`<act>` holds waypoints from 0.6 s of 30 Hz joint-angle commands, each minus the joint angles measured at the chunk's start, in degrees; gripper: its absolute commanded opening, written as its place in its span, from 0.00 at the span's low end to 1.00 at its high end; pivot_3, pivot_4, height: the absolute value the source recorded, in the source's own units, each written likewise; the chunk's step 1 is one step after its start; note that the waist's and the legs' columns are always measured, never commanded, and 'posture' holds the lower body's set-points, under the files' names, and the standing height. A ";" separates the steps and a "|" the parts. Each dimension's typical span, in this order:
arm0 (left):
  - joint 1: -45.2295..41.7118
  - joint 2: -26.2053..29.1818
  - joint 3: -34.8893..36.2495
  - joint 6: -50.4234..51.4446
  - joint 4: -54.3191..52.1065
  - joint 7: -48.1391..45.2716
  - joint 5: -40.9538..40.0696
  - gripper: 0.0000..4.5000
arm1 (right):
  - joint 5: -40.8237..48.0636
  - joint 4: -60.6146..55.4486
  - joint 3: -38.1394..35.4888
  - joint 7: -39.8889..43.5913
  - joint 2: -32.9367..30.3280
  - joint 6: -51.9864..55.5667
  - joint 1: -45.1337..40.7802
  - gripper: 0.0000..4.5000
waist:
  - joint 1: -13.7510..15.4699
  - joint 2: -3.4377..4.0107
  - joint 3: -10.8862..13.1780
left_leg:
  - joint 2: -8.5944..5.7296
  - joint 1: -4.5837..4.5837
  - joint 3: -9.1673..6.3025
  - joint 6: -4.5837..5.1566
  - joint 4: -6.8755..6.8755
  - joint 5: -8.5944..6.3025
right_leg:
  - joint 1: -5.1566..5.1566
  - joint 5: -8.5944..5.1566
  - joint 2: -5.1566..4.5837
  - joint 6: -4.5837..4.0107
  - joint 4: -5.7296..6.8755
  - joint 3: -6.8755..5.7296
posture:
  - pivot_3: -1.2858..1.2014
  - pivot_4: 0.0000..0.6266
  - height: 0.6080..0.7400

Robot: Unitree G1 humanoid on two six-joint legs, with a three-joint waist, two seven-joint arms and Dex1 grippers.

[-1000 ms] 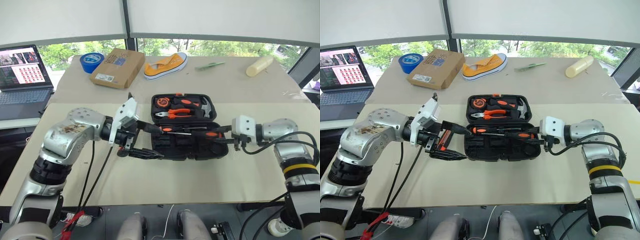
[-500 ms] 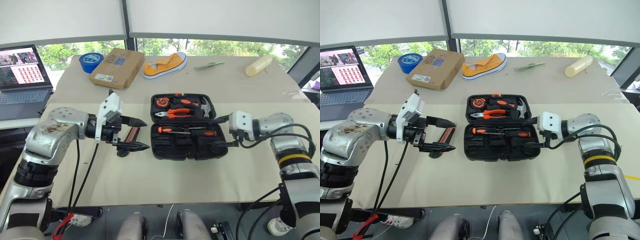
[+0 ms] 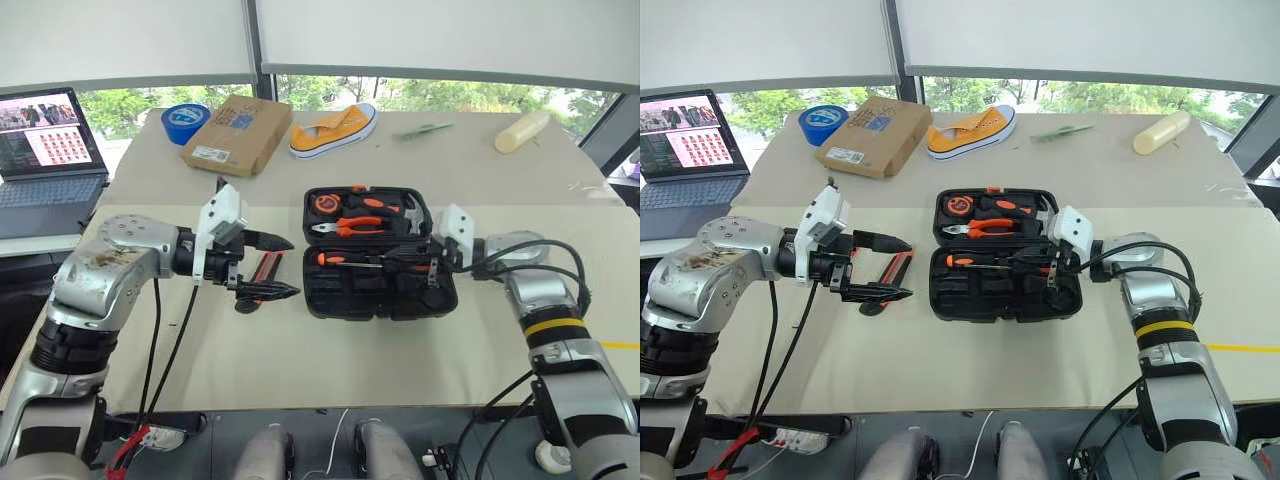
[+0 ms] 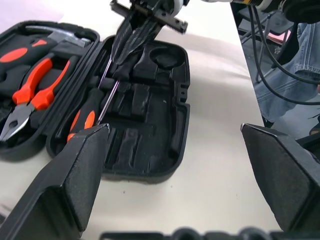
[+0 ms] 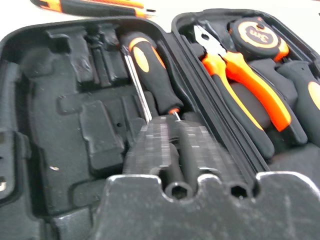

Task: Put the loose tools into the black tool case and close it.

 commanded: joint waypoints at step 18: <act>-2.02 -0.95 -0.87 -4.10 2.22 -0.63 2.59 1.00 | -17.72 7.24 12.07 -1.98 -1.87 -15.42 -3.64 0.01 | -0.10 -0.13 -0.08 | 0.01 0.39 0.00 0.09 0.00 -0.06 | 0.37 0.00 0.03 0.00 -0.02 0.01 | 0.52 0.24 0.96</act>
